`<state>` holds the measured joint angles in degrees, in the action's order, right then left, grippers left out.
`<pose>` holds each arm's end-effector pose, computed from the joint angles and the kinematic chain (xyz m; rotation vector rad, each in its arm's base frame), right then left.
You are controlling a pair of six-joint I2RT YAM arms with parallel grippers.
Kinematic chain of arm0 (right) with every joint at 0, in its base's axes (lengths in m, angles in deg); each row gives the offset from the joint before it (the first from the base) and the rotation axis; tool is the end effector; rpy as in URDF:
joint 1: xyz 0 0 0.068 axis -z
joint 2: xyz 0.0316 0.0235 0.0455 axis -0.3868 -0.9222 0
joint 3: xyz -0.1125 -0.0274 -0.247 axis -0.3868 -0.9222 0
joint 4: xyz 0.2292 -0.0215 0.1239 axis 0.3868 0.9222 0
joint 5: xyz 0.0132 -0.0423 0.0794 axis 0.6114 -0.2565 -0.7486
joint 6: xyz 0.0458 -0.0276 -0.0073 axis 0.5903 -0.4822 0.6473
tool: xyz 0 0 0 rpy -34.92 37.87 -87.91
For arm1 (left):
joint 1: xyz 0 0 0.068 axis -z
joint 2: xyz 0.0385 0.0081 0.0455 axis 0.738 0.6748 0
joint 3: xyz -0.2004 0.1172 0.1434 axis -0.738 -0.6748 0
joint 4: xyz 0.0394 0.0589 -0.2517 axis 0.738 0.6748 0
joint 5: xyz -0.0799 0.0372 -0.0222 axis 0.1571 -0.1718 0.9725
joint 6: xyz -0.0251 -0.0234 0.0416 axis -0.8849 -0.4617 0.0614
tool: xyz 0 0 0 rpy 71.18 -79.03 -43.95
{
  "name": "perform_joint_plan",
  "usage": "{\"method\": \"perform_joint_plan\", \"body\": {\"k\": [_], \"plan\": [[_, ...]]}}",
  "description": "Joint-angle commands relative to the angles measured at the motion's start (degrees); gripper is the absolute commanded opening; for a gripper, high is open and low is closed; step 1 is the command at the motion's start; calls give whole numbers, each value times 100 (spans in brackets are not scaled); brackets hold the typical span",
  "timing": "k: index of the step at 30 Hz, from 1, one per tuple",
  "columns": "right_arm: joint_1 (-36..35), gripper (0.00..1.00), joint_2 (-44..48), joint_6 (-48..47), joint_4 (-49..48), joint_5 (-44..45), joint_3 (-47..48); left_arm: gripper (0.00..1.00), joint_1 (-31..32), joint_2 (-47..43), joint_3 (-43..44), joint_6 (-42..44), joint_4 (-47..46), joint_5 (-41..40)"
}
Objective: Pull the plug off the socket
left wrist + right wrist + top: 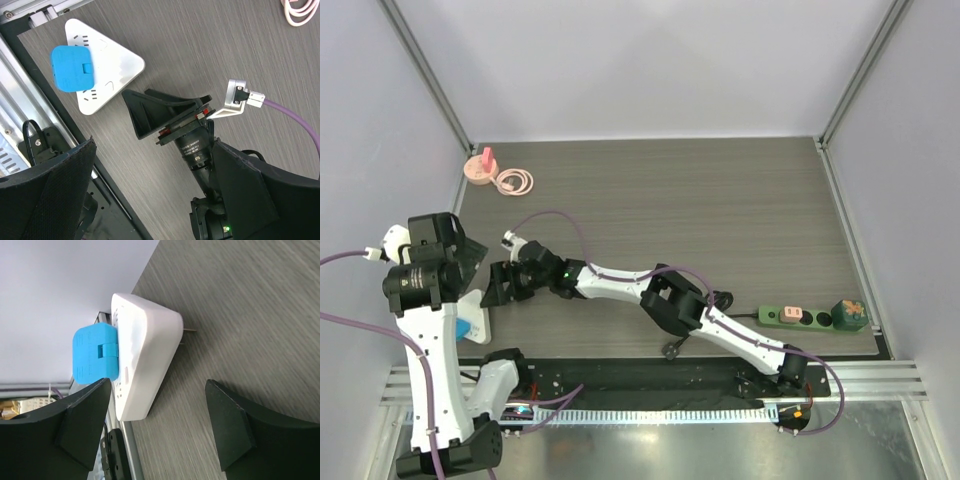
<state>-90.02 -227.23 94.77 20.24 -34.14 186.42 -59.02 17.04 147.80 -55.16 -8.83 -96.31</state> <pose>0.2247 0.5703 0.1272 -0.6909 2.1859 1.5864 0.1099 0.0357 0.3807 -1.4113 1.9737 0.1553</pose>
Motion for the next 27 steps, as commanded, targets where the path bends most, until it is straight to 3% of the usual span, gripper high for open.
{"method": "perform_joint_plan", "body": {"k": [1, 10, 21, 22, 27], "plan": [[12, 81, -93, 217, 89, 284, 227, 100, 21, -106, 99, -79, 110, 34], [-67, 75, -831, 639, -113, 513, 1132, 100, 21, -518, -41, -211, -91, 121], [-251, 70, -1157, 1043, -131, 495, 1554, 100, 21, -1091, -156, -308, -373, 746], [-269, 56, -1192, 1183, -175, 521, 1581, 100, 21, -1117, -191, -325, -382, 711], [-278, 58, -1096, 1176, -342, 460, 1405, 100, 30, -1161, -349, -247, -470, 913]]}}
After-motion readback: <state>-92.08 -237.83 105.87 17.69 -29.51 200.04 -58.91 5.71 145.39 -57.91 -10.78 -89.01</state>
